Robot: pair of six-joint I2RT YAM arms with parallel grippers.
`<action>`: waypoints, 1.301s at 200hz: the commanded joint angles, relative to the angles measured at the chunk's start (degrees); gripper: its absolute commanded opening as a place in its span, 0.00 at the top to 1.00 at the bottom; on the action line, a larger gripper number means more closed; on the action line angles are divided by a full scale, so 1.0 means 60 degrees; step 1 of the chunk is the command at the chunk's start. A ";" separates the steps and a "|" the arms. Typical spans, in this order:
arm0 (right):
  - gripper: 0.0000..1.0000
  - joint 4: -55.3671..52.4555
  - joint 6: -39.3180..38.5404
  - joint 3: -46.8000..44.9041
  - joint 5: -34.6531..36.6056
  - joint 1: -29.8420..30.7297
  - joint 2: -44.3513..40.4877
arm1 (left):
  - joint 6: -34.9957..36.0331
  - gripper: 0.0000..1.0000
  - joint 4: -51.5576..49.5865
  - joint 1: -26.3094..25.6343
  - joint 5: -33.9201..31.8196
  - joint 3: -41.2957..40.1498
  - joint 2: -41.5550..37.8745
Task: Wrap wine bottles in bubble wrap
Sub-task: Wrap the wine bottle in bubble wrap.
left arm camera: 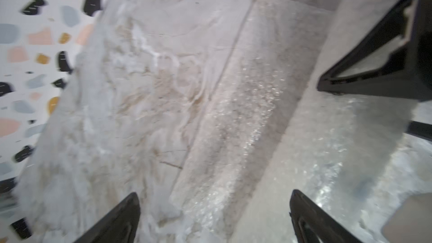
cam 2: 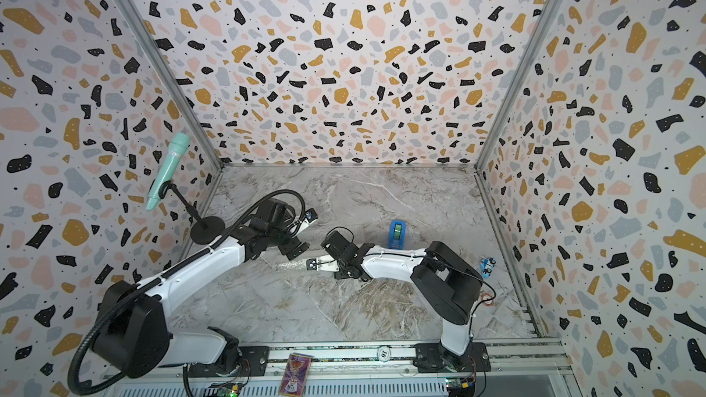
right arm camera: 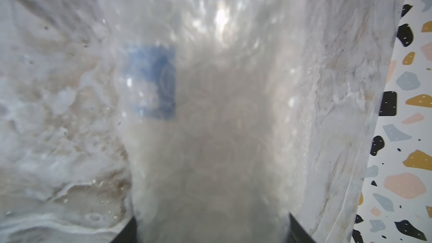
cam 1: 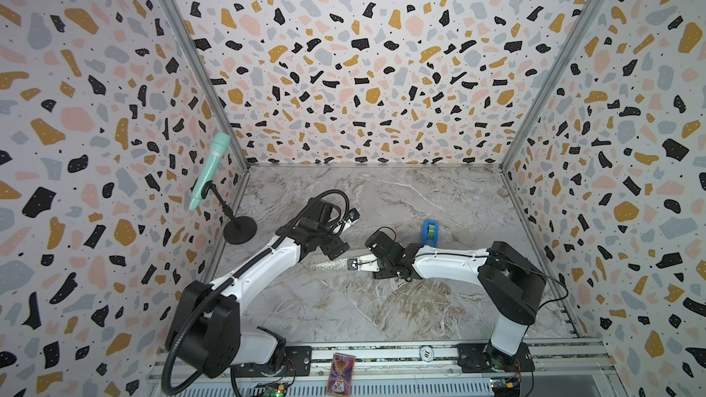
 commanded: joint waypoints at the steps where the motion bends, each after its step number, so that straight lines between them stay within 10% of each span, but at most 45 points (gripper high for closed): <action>1: 0.75 -0.1915 0.0570 0.0212 -0.1469 0.0050 0.0394 | -0.0443 0.00 0.1539 0.0087 -0.1955 -0.0485 -0.0610; 84: 0.73 -0.4103 0.1040 0.1767 -0.3995 -0.0457 0.1135 | -0.0067 0.00 0.3422 0.0153 -0.2643 -0.2855 -0.3596; 156: 0.72 -0.5379 0.1358 0.2980 -0.5580 -0.0882 0.2258 | 0.2745 0.13 0.1581 0.0041 0.1272 -0.3588 -0.4769; 260: 0.69 -0.7014 0.1507 0.4604 -0.8066 -0.1684 0.3791 | 0.3816 0.10 0.3020 -0.4809 -0.3921 -0.5058 -0.4329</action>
